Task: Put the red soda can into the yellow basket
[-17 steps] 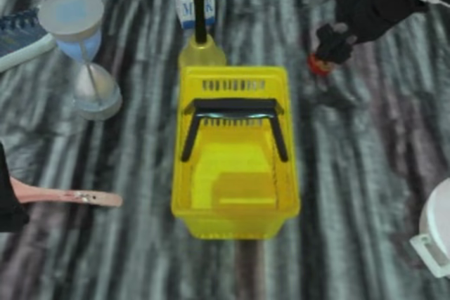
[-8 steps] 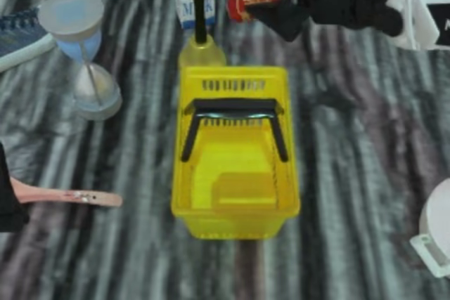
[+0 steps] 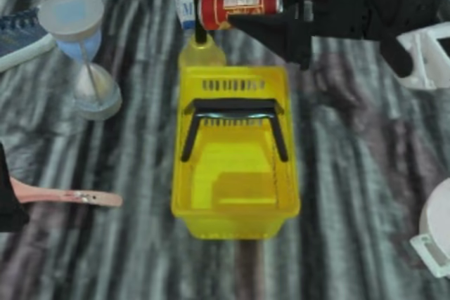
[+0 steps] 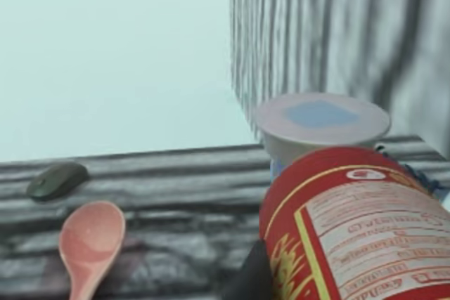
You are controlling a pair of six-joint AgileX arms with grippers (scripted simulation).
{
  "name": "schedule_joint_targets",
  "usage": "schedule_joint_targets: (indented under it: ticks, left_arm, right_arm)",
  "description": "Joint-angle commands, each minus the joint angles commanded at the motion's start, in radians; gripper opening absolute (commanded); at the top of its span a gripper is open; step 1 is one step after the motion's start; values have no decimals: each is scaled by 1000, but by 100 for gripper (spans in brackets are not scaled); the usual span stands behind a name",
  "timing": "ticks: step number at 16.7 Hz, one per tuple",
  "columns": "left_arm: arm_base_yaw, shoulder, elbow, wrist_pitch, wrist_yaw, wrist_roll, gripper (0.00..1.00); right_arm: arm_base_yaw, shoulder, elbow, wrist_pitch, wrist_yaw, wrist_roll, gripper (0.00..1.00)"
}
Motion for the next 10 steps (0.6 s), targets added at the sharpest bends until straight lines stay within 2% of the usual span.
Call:
schedule_joint_targets:
  ticks: [2,10]
  left_arm:
    - [0,0,0,0,0,0,100]
    - [0,0,0,0,0,0,100]
  right_arm:
    - [5,-18,-25,37,-25,13,0]
    - [2,25,-30,80,-28,13,0]
